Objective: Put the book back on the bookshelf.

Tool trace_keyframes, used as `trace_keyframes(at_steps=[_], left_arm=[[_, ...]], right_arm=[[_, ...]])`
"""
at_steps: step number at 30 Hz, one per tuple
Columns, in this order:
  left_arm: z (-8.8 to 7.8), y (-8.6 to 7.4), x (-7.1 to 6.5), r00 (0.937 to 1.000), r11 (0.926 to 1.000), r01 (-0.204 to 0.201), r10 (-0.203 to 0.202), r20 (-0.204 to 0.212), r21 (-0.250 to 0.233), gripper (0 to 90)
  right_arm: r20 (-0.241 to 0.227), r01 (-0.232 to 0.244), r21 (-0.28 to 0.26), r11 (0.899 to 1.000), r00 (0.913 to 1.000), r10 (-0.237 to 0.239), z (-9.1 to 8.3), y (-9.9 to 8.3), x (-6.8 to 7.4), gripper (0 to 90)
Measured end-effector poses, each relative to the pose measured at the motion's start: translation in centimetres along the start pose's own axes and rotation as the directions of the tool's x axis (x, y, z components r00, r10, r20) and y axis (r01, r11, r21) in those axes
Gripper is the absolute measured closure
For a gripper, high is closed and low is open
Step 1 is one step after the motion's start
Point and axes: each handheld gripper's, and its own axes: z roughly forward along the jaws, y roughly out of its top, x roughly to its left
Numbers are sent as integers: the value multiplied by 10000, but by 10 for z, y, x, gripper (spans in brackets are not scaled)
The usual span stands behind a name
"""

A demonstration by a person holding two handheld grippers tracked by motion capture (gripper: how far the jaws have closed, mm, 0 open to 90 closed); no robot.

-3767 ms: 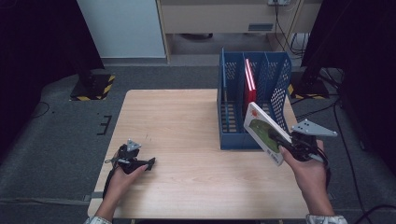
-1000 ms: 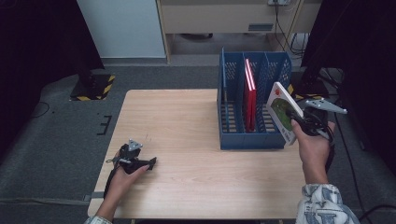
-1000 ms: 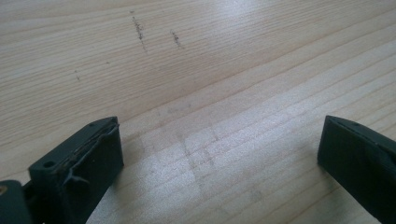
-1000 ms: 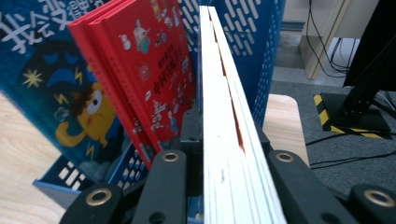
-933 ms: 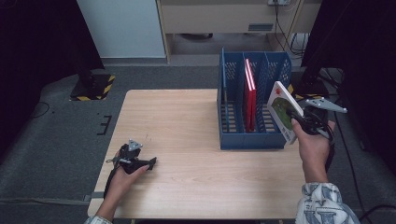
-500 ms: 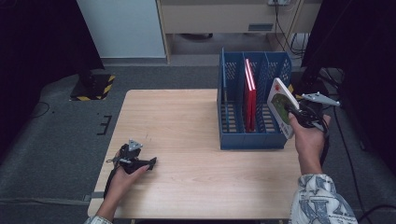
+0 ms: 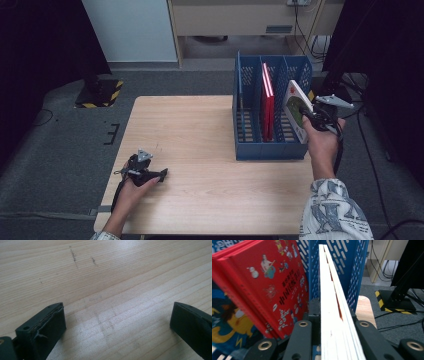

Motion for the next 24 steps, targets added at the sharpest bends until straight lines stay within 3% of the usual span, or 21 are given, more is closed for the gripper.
trace_keyframes(at_steps=[9, 24], left_arm=[[0, 0, 0, 10000, 10000, 9, -9, -2, 1, 0], [1, 0, -1, 10000, 10000, 39, -39, -33, -2, 0]], right_arm=[[25, -111, 60, 9999, 9999, 111, 16, 3, 2, 761], [105, -195, 41, 9998, 9998, 195, 26, 2, 1, 761]])
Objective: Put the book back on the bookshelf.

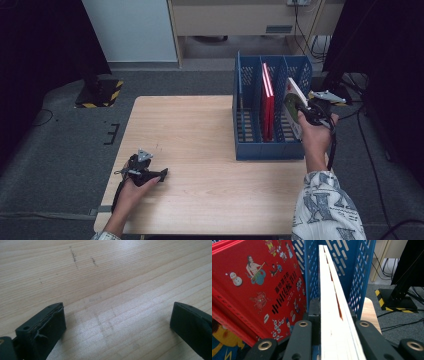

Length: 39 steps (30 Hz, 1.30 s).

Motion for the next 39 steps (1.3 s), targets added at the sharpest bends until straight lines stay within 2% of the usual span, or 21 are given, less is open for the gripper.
trace_keyframes(at_steps=[21, 23, 39], left_arm=[[1, 1, -1, 10000, 10000, -16, 16, 6, 3, 0], [1, 1, -1, 10000, 10000, -16, 16, 6, 0, 0], [1, 1, -1, 10000, 10000, -12, 12, 29, -20, 0]], right_arm=[[87, 26, 144, 9999, 10000, -28, 10, -3, 4, 761], [136, 129, 196, 9997, 9998, -132, 12, -5, 4, 761], [253, 76, 684, 9976, 9996, -94, 30, -25, 3, 760]])
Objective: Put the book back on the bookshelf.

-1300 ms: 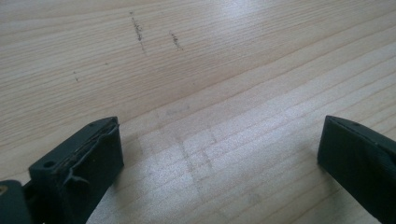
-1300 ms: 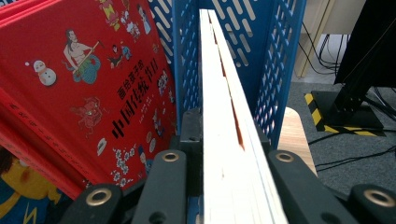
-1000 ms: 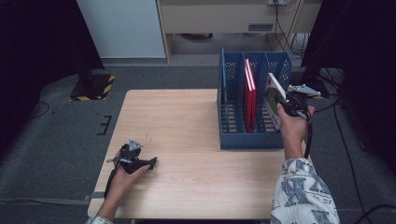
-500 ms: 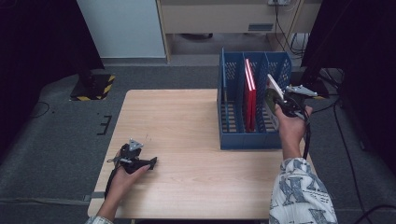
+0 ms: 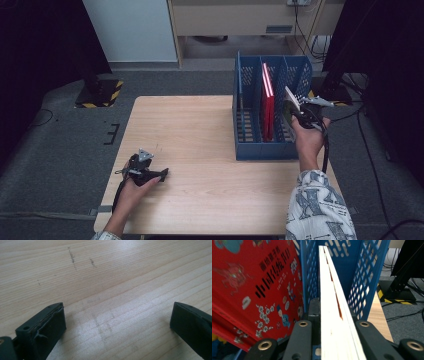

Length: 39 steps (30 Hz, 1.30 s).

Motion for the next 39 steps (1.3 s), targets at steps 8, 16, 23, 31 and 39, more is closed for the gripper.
trace_keyframes(at_steps=[8, 16, 23, 31, 39], left_arm=[[0, 0, 0, 10000, 10000, -39, 39, 35, 20, 0], [0, 0, 0, 10000, 10000, -40, 40, 36, 19, 0], [0, 0, 0, 10000, 10000, -59, 58, 45, 19, 0], [0, 0, 0, 10000, 10000, -63, 63, 51, 18, 0], [0, 0, 0, 10000, 10000, -76, 76, 61, 23, 0]], right_arm=[[-68, -49, 219, 9997, 10000, 51, 9, -10, 4, 761], [-30, 24, 375, 9993, 10000, -23, 15, -16, 6, 760], [23, 56, 586, 9983, 10000, -57, 18, -22, 8, 759], [69, 256, 942, 9952, 9996, -263, 16, -28, 10, 754], [138, 293, 1138, 9931, 9994, -311, 12, -34, 14, 749]])
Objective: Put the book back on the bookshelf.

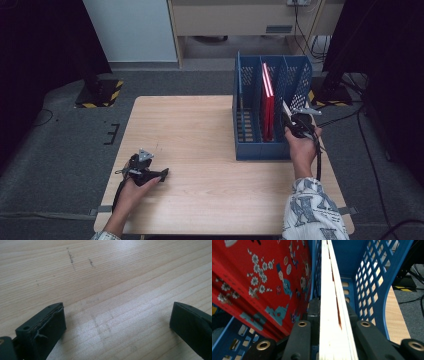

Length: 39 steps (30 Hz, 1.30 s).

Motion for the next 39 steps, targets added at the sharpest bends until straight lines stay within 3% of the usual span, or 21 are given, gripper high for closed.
trace_keyframes(at_steps=[14, 30, 39], left_arm=[[0, 0, 0, 10000, 10000, -6, 6, 12, 3, 0], [0, 0, 0, 10000, 10000, -14, 14, 15, 4, 0], [0, 0, 0, 10000, 10000, -13, 13, 11, 5, 0]], right_arm=[[-47, 180, 160, 9997, 9998, -179, -2, -7, 3, 732], [-183, 102, -562, 9984, 9998, -112, -15, -13, 5, 660], [-235, 83, -672, 9977, 9997, -99, -19, -22, 4, 701]])
